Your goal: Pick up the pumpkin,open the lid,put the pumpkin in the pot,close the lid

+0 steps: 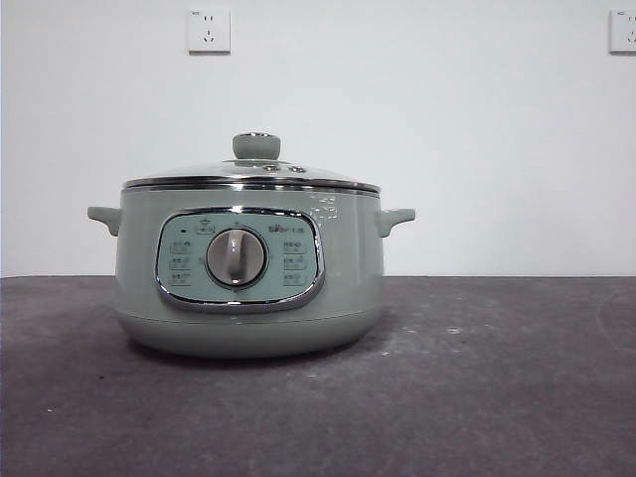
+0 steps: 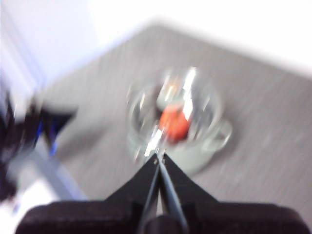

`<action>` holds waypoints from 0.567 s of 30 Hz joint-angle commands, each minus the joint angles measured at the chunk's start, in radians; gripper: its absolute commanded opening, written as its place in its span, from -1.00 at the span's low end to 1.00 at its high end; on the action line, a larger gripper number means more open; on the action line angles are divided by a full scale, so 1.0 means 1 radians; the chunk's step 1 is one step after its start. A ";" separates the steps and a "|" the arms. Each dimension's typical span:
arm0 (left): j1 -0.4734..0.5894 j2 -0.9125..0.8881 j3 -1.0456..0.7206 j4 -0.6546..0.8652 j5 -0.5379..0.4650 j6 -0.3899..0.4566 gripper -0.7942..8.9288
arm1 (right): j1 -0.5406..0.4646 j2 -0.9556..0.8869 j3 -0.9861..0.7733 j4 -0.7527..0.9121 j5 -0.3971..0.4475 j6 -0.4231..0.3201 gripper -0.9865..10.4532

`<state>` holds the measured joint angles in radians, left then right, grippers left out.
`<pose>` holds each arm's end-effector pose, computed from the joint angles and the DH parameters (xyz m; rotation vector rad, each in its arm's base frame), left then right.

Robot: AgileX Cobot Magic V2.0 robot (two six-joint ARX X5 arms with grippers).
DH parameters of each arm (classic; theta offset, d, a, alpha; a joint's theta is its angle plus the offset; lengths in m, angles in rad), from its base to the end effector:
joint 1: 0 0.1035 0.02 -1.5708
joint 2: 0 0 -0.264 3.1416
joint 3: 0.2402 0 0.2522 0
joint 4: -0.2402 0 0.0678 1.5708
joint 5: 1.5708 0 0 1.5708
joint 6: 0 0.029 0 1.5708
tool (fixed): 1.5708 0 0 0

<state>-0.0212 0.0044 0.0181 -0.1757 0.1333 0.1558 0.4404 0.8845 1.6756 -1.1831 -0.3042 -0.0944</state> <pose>0.0953 -0.0059 0.1524 0.1461 0.1495 -0.1664 0.0601 0.0379 0.4876 -0.1161 0.3653 0.7533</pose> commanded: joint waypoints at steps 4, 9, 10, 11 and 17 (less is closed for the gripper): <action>0.003 -0.003 -0.016 0.002 -0.001 -0.006 -0.84 | -0.225 -0.142 -0.171 0.190 -0.033 -0.037 -0.83; 0.003 -0.003 -0.016 0.002 -0.001 -0.006 -0.84 | -0.332 -0.304 -0.483 0.499 -0.034 -0.036 -0.83; 0.003 -0.003 -0.016 0.002 -0.001 -0.006 -0.84 | -0.344 -0.332 -0.547 0.560 -0.034 -0.027 -0.83; 0.003 -0.003 -0.016 0.002 -0.001 -0.006 -0.84 | -0.356 -0.362 -0.622 0.632 -0.034 -0.014 -0.83; 0.003 -0.003 -0.016 0.002 -0.001 -0.006 -0.84 | -0.406 -0.515 -1.007 0.929 -0.027 0.051 -0.83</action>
<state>-0.0212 0.0044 0.0181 -0.1757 0.1333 0.1562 0.0383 0.3885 0.7410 -0.2882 -0.3370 -0.0723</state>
